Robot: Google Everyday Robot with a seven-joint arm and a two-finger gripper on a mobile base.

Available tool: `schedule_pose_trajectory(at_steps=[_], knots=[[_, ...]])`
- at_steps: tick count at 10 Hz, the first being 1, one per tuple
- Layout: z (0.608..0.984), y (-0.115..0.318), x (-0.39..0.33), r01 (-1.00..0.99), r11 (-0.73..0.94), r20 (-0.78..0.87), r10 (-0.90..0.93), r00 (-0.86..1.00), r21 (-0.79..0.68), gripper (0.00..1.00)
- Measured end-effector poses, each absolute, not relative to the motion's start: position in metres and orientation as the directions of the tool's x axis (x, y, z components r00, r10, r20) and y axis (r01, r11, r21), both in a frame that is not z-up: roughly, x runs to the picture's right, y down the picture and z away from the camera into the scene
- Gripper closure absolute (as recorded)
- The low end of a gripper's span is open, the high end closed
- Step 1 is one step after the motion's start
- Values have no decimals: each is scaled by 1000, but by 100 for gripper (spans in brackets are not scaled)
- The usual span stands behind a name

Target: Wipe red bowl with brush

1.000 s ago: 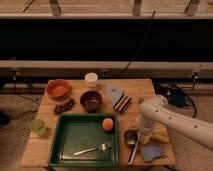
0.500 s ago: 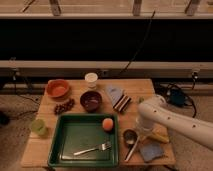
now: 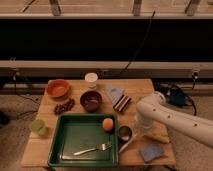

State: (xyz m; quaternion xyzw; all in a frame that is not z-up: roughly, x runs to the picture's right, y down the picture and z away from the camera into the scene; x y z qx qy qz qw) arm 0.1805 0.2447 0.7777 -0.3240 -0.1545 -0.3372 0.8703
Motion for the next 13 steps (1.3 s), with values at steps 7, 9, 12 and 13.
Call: schedule_pose_trajectory(at_steps=[7, 9, 12, 13], knots=[[751, 200, 177, 808, 468, 468, -660, 588, -357, 100], [745, 194, 182, 847, 397, 468, -708, 528, -355, 100], [736, 186, 192, 889, 276, 470, -769, 432, -366, 100], [733, 183, 195, 897, 243, 470, -784, 406, -369, 100]])
